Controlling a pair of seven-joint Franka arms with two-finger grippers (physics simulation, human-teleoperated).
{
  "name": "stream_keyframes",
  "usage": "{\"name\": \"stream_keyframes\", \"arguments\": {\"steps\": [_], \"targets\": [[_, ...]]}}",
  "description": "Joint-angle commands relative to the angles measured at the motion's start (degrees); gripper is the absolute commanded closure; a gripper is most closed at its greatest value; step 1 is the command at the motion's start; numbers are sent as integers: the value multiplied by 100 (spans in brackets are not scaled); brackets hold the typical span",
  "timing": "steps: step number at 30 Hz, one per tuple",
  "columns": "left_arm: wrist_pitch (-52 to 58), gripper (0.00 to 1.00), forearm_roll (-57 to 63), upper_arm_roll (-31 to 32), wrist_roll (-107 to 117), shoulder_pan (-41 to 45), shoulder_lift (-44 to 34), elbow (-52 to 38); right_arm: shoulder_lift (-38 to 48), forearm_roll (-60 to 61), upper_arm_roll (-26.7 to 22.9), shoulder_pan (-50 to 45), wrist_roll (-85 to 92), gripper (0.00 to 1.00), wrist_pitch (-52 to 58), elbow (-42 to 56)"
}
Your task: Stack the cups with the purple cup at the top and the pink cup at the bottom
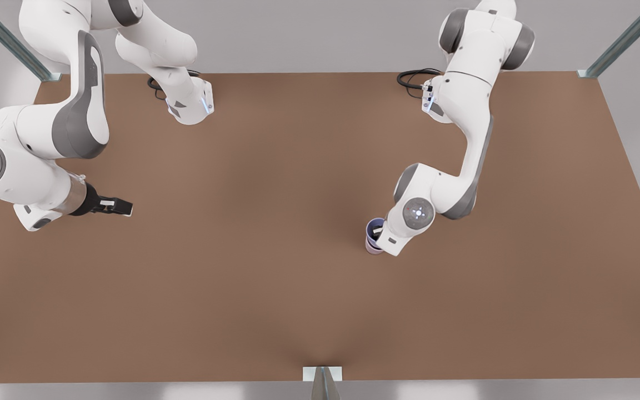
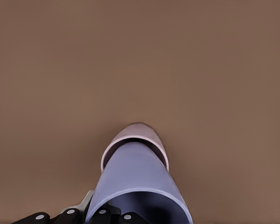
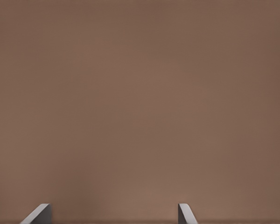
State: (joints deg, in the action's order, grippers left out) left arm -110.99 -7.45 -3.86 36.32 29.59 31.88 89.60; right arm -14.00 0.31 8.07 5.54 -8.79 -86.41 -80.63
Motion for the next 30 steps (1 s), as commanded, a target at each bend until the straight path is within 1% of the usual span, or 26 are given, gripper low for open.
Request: {"name": "stream_keyframes", "arguments": {"steps": [1,3,4,5,6,7,8,14,19,21,22,24,26,28,30], "targets": [[-28,79,-20,0,77,3,11,-4,3,4,1,0,-62,0,1,3],[-37,79,-20,0,77,3,20,5,3,4,1,0,-62,0,1,3],[-37,51,-20,0,50,-6,20,5,3,4,1,0,-62,0,1,3],[-37,36,-20,0,24,-6,20,-4,3,4,1,0,-62,0,1,3],[-37,23,-11,0,6,-6,20,-4,3,4,1,0,-62,0,1,3],[-37,4,-11,-9,6,-6,20,-4,3,13,1,0,-62,0,1,3],[-37,1,-11,-9,6,-6,20,-4,3,-5,1,-9,-62,0,1,3],[68,1,24,-9,-2,-23,-94,-30,3,4,1,-9,-62,0,1,21],[780,1,59,-88,-29,-84,-779,-65,3,-31,1,-18,-53,0,10,100],[1474,1,331,-88,-1283,-585,-1131,-373,3,-14,1,-9,-44,0,10,100],[1931,1,744,-79,-2541,-744,-1412,-381,3,-14,1,-9,-44,0,10,100],[2283,1,841,-80,-3728,-1078,-1764,-381,3,-5,1,-9,-44,0,10,100],[2775,0,991,-88,-3949,-1148,-1940,-487,3,4,1,-9,-44,0,10,100],[2714,0,973,-71,-3931,-1148,-1922,-487,3,4,1,-9,-44,0,10,100],[2907,0,965,-79,-3931,-1148,-1773,-759,3,4,1,-9,-44,0,10,100]]}}
